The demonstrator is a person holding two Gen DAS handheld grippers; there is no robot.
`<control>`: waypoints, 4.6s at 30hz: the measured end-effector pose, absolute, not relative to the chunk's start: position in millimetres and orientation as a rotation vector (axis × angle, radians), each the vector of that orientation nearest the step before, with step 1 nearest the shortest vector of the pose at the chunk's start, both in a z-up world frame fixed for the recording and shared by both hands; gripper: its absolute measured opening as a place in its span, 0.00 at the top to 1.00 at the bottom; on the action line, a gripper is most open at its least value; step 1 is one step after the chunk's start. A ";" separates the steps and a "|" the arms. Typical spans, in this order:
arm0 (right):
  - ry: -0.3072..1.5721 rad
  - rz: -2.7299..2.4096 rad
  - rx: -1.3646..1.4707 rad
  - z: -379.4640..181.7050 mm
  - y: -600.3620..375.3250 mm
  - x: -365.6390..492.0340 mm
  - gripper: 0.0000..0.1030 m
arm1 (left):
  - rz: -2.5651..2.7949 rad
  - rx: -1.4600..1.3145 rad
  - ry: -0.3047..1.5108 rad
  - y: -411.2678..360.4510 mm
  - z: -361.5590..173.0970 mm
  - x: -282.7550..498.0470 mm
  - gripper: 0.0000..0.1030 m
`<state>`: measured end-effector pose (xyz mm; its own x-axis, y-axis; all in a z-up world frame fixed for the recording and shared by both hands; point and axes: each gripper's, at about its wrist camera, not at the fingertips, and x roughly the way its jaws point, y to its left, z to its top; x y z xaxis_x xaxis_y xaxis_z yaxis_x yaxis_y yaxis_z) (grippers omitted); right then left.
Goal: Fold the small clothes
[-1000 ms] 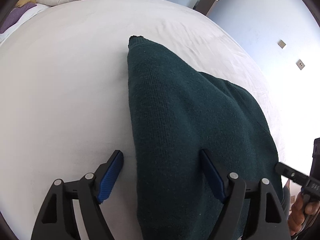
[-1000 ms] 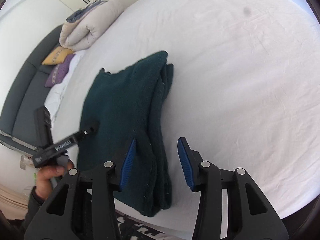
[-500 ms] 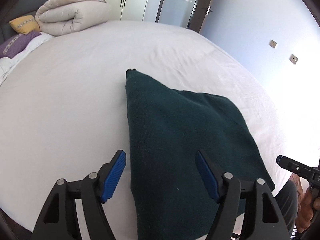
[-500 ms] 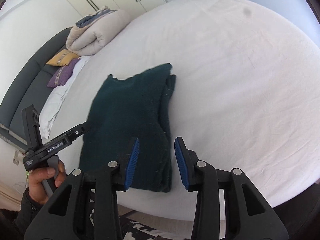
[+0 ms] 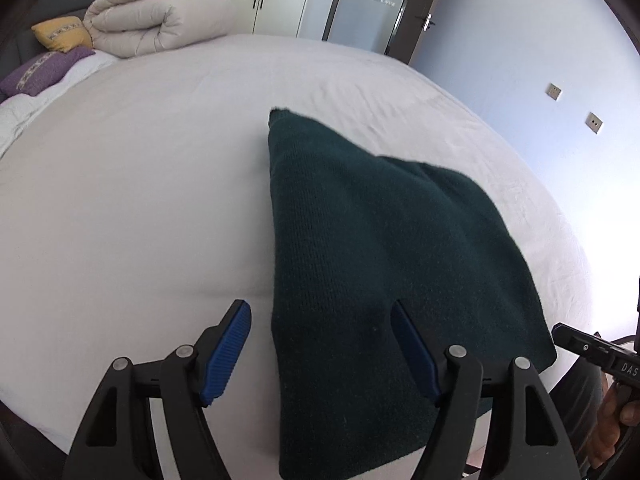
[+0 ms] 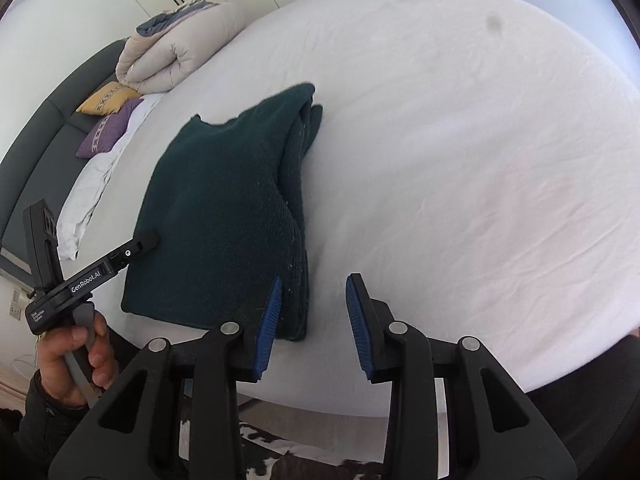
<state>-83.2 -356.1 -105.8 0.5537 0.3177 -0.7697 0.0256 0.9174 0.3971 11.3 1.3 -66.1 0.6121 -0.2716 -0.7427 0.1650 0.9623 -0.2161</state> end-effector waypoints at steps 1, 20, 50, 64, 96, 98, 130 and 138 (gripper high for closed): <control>0.940 0.160 0.376 -93.8 -359.7 -88.5 0.68 | -0.244 -0.125 0.830 3.9 -54.8 4.5 0.27; 0.026 -0.020 0.057 132.8 -323.2 -215.9 0.00 | -0.109 0.059 -0.109 21.3 182.0 -158.1 0.00; 0.562 -0.043 0.086 -12.1 -294.4 -137.7 0.00 | -0.004 0.062 0.788 -10.7 10.9 -73.3 0.00; 0.745 -0.077 0.084 -84.0 -293.6 -93.6 0.00 | 0.009 0.045 0.882 -5.1 -14.8 -59.8 0.00; 0.820 -0.067 0.072 -90.9 -276.4 -91.5 0.00 | 0.009 0.015 0.926 0.6 -29.8 -49.2 0.00; 0.822 -0.070 0.072 -91.9 -275.9 -90.5 0.00 | 0.009 0.014 0.927 0.5 -30.2 -49.1 0.00; 0.831 -0.070 0.072 -97.3 -270.8 -86.5 0.00 | 0.010 0.012 0.942 0.4 -34.9 -48.2 0.00; 0.835 -0.068 0.071 -100.1 -269.9 -86.2 0.00 | 0.009 0.009 0.944 0.6 -35.9 -49.1 0.00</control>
<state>-86.2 -269.9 -100.1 0.6694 -0.0327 -0.7421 0.0885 0.9954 0.0360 -49.1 0.6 -35.9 0.5863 0.0118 -0.8100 -0.0043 0.9999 0.0115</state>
